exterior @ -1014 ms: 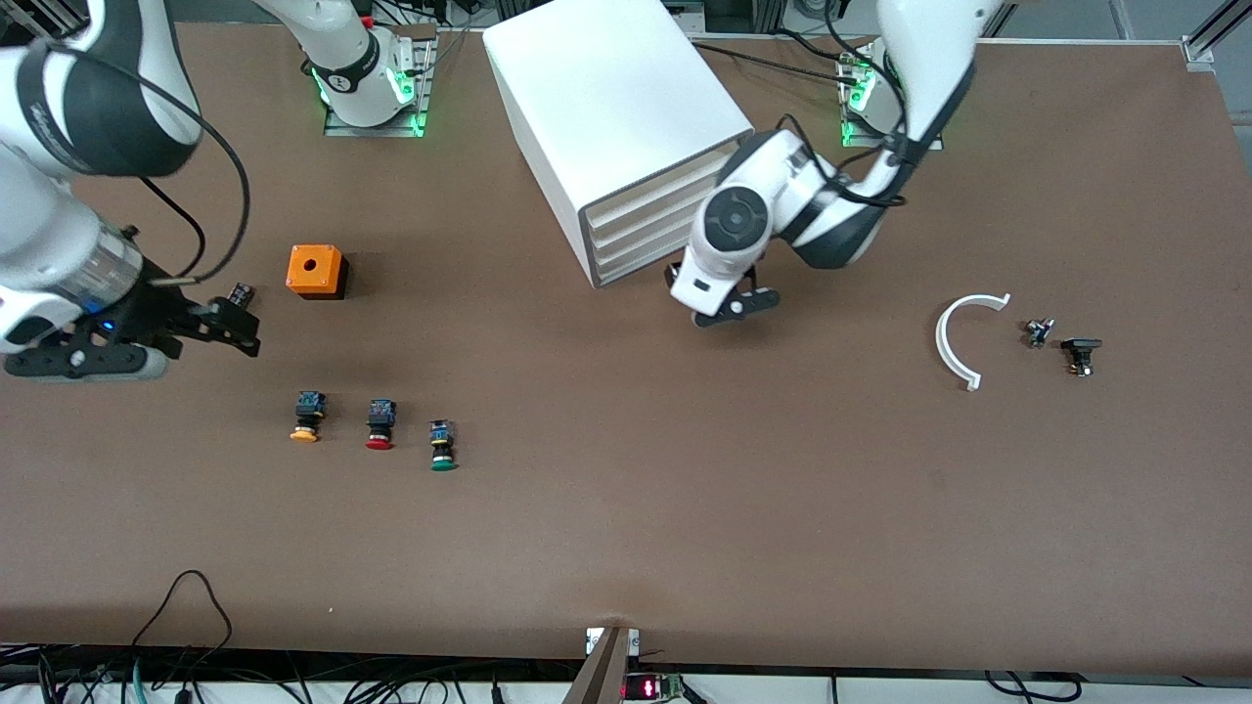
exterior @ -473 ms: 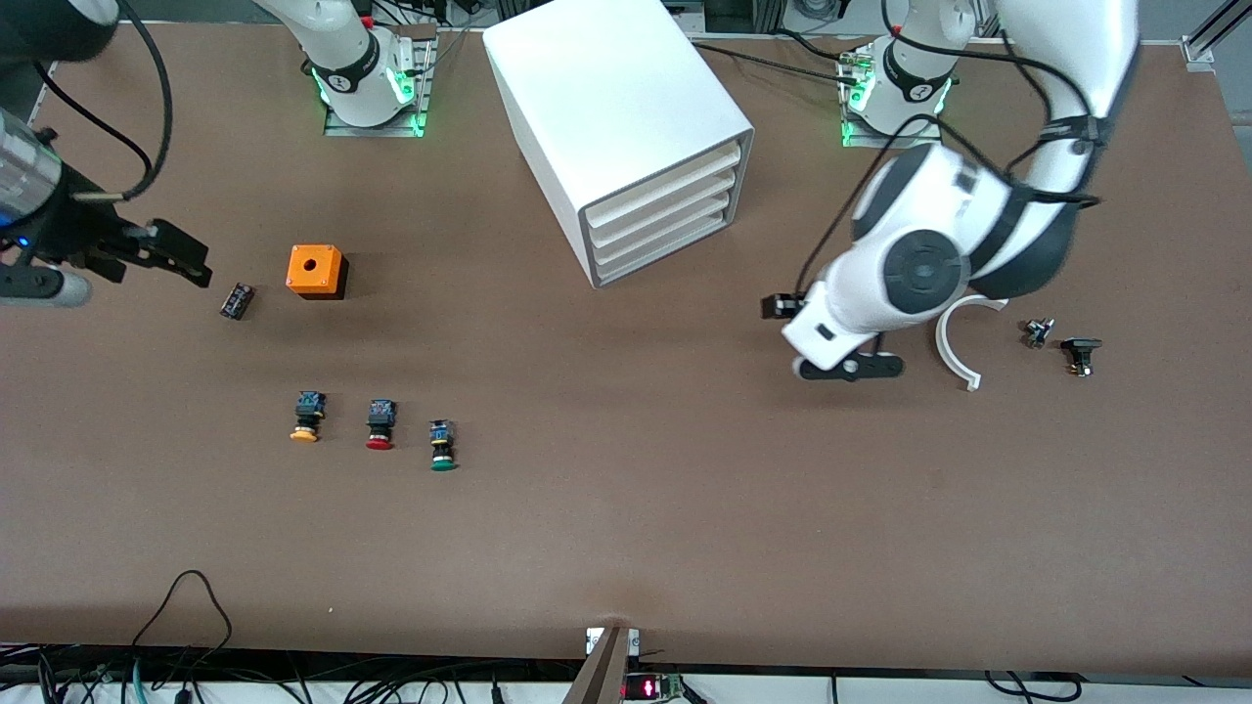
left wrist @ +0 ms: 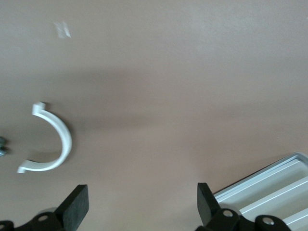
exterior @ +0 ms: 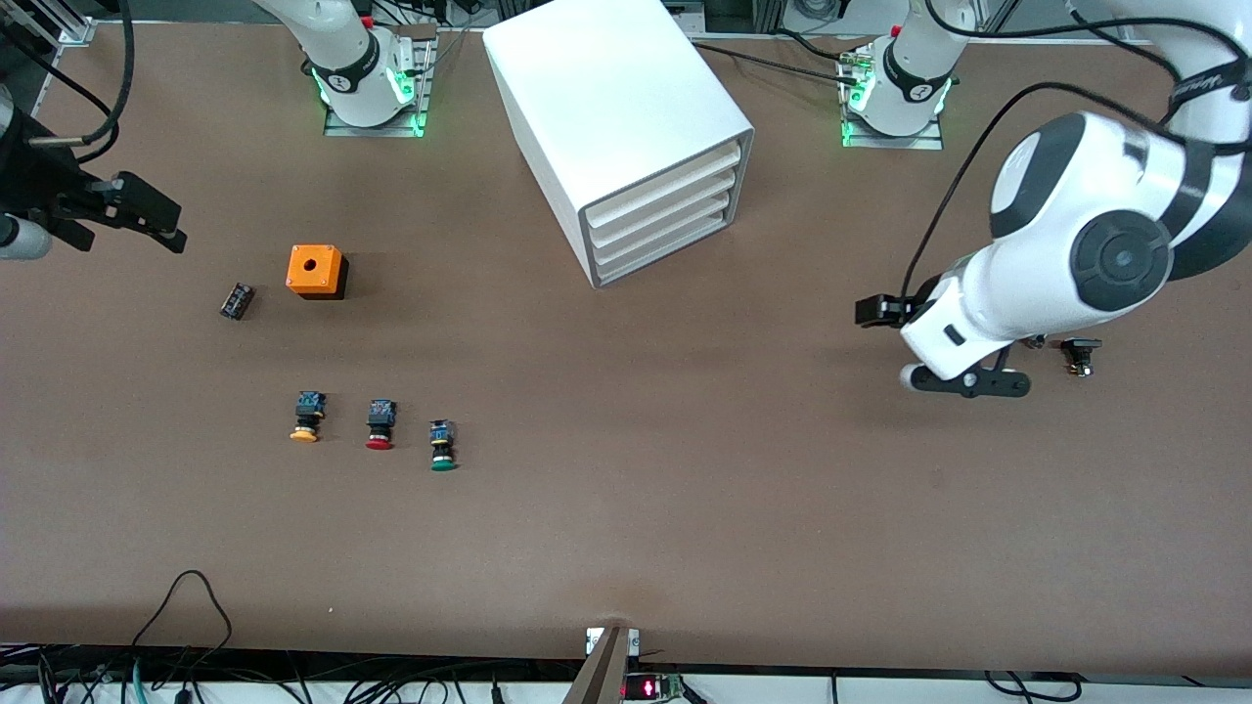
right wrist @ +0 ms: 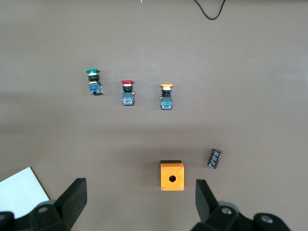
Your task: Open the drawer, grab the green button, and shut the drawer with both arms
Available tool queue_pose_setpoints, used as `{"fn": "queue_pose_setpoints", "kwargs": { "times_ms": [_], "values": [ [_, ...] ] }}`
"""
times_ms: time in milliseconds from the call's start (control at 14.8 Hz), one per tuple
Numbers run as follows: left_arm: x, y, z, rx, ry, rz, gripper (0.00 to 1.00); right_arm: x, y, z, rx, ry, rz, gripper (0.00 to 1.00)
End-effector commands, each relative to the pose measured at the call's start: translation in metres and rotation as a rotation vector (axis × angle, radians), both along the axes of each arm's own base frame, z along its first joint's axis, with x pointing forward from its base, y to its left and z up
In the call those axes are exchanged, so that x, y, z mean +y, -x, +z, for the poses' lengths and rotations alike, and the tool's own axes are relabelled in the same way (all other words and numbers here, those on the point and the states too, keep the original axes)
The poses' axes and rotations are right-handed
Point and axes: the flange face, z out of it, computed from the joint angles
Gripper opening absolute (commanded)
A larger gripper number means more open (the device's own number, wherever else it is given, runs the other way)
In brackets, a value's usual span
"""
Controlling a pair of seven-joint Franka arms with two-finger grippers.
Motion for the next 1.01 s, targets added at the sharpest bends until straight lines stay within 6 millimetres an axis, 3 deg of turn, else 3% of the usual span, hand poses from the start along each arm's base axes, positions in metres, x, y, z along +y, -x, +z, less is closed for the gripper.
{"fn": "queue_pose_setpoints", "kwargs": {
  "times_ms": [0,135,203,541,946],
  "values": [
    [0.008,0.011,0.040,-0.071,-0.083,-0.106,0.99,0.000,0.014,0.017,-0.008,0.009,0.020,1.00],
    [0.019,0.019,0.065,-0.111,-0.097,-0.184,0.99,0.000,0.014,0.018,-0.006,0.009,0.014,1.00],
    [0.034,0.022,0.079,-0.134,-0.110,-0.202,0.99,-0.002,0.014,0.018,-0.006,0.009,0.013,1.00],
    [0.112,0.051,0.101,-0.246,-0.017,-0.183,0.99,0.001,0.014,0.017,-0.004,0.015,0.010,1.00],
    [0.128,0.071,0.104,-0.305,-0.025,-0.074,0.99,0.000,0.015,0.018,-0.007,0.013,0.012,1.00]
  ]
}}
